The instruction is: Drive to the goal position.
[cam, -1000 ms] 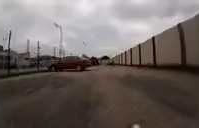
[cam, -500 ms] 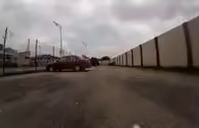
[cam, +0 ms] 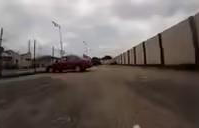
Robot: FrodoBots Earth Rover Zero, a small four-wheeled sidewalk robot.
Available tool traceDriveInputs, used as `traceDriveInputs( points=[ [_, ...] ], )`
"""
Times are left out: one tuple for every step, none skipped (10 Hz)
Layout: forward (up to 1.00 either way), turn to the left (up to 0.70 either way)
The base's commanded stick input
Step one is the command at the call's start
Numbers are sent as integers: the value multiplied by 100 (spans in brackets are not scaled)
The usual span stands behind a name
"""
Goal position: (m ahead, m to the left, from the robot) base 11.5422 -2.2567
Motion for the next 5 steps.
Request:
traceDriveInputs(
  points=[
    [100,0],
    [100,0],
    [100,0],
    [100,0],
    [100,0]
  ],
)
